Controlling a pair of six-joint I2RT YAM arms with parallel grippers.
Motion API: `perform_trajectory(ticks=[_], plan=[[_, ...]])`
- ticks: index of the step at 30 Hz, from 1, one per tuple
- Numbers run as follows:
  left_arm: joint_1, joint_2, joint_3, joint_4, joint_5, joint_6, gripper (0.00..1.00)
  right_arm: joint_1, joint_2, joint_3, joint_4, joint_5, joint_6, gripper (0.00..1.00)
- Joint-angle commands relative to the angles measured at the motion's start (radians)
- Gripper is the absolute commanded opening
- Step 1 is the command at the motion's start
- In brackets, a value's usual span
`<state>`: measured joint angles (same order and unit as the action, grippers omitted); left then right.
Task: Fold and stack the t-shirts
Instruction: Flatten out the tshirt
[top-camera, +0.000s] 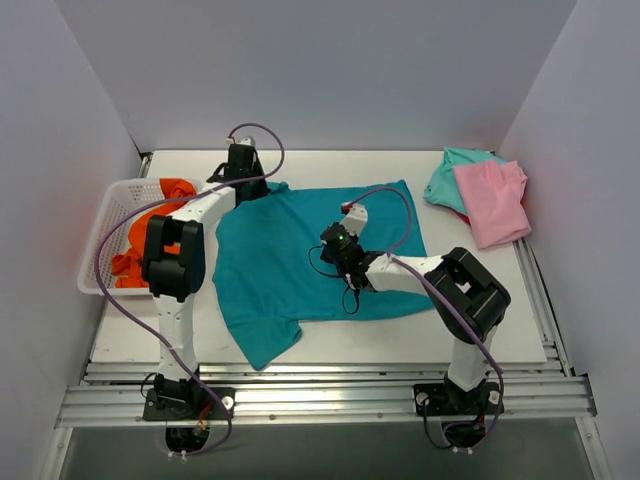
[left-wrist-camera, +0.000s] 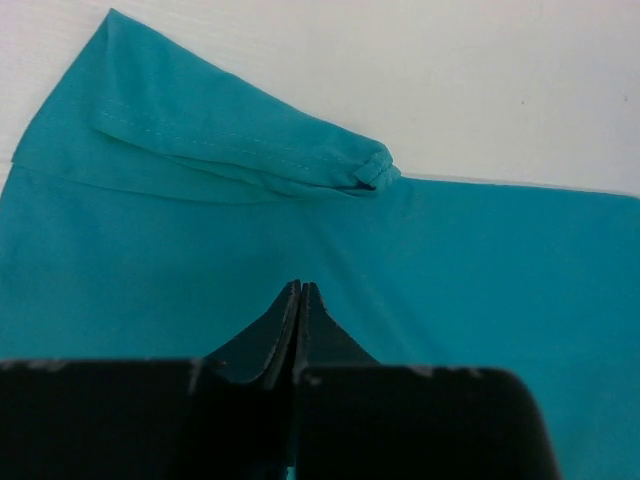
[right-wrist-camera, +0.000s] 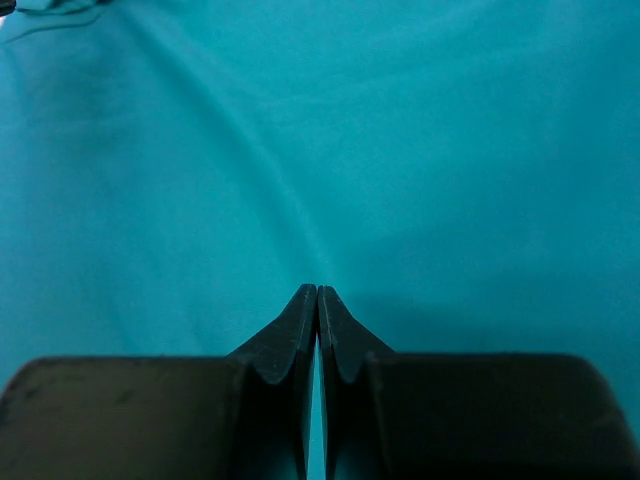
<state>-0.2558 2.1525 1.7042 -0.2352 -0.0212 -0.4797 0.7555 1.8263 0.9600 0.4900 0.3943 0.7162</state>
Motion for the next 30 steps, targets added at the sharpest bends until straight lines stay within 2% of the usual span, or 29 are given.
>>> perform_trajectory(ticks=[1, 9, 22, 26, 29, 30], plan=[[-0.007, 0.055, 0.080, 0.057, 0.044, -0.007, 0.02, -0.007, -0.022, -0.033, 0.051, 0.025, 0.035, 0.00], [-0.020, 0.173, 0.178, 0.042, 0.073, -0.023, 0.02, 0.002, -0.005, -0.076, 0.067, 0.025, 0.043, 0.00], [-0.031, 0.285, 0.290, 0.008, 0.020, -0.025, 0.02, 0.005, -0.007, -0.092, 0.073, 0.032, 0.042, 0.00], [-0.031, 0.322, 0.362, -0.029, -0.013, -0.020, 0.02, 0.004, -0.002, -0.093, 0.074, 0.034, 0.040, 0.00], [-0.031, 0.377, 0.474, -0.110, -0.042, -0.002, 0.02, 0.002, 0.002, -0.095, 0.073, 0.035, 0.040, 0.00], [-0.031, 0.397, 0.570, -0.137, -0.051, 0.004, 0.02, 0.002, 0.004, -0.095, 0.073, 0.037, 0.039, 0.00]])
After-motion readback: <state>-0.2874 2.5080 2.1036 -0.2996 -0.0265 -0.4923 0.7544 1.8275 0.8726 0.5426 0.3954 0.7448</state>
